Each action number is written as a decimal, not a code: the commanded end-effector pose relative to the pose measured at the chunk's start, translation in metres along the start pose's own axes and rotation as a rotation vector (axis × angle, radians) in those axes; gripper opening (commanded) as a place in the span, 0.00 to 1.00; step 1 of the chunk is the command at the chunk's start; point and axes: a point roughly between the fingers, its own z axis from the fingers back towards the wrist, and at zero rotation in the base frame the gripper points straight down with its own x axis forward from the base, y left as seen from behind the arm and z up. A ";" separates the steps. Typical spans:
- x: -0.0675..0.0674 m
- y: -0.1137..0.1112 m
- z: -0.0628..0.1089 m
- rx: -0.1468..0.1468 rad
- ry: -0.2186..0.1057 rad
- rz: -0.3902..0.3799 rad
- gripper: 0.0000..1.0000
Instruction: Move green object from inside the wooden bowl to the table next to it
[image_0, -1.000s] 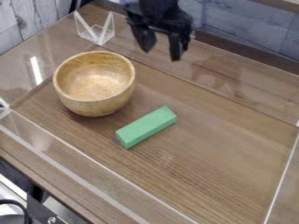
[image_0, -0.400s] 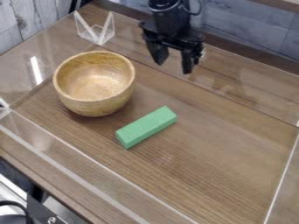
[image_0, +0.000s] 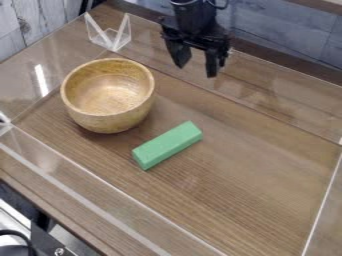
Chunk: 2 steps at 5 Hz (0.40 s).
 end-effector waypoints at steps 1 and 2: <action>0.008 0.018 0.020 -0.010 -0.048 -0.052 1.00; 0.006 0.027 0.023 -0.033 -0.054 -0.087 1.00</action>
